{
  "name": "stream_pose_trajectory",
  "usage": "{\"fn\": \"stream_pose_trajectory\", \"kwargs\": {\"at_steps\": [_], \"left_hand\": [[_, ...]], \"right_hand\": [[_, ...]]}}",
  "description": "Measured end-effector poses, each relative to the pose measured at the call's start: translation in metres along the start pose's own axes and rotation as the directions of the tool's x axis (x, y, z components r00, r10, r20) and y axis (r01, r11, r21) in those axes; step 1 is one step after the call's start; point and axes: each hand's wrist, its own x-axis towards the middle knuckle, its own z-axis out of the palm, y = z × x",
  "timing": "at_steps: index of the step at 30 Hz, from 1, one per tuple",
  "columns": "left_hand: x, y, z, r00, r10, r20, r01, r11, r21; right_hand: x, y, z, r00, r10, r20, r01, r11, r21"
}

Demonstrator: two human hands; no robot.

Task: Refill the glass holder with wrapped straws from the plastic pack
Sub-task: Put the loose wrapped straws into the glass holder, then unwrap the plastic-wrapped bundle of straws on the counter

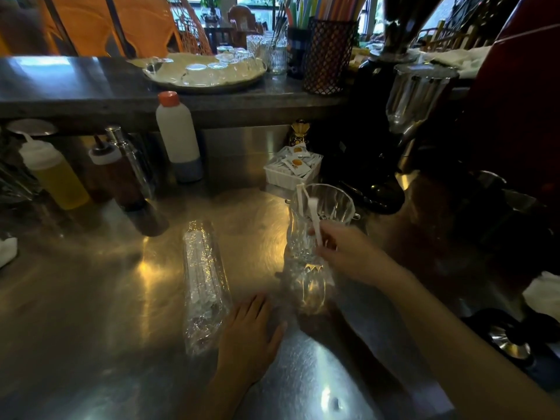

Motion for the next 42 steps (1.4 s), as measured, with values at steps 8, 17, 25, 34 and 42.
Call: {"fn": "stream_pose_trajectory", "kwargs": {"at_steps": [8,17,25,34,42], "left_hand": [[0.0,0.0,0.003,1.0,-0.005,-0.016,0.005,1.0,-0.022],[0.002,-0.001,0.004,0.994,0.036,-0.101,-0.041,0.998,-0.047],[0.001,0.001,0.001,0.994,0.044,-0.099,-0.047,0.998,-0.034],[0.0,0.003,-0.008,1.0,0.008,-0.015,-0.009,0.997,-0.073],[0.005,-0.011,-0.041,0.911,-0.317,-0.265,0.186,0.887,-0.422]], "right_hand": [[0.046,-0.02,-0.041,0.91,0.066,-0.409,0.046,0.965,0.258],[0.083,0.009,-0.023,0.983,0.154,-0.102,-0.174,0.956,-0.237],[0.071,0.004,-0.02,0.983,0.142,-0.113,-0.168,0.944,-0.283],[0.046,-0.035,0.026,0.932,-0.173,-0.318,0.077,0.953,-0.292],[0.052,-0.028,0.105,0.993,0.12,0.016,-0.121,0.987,0.102]]}}
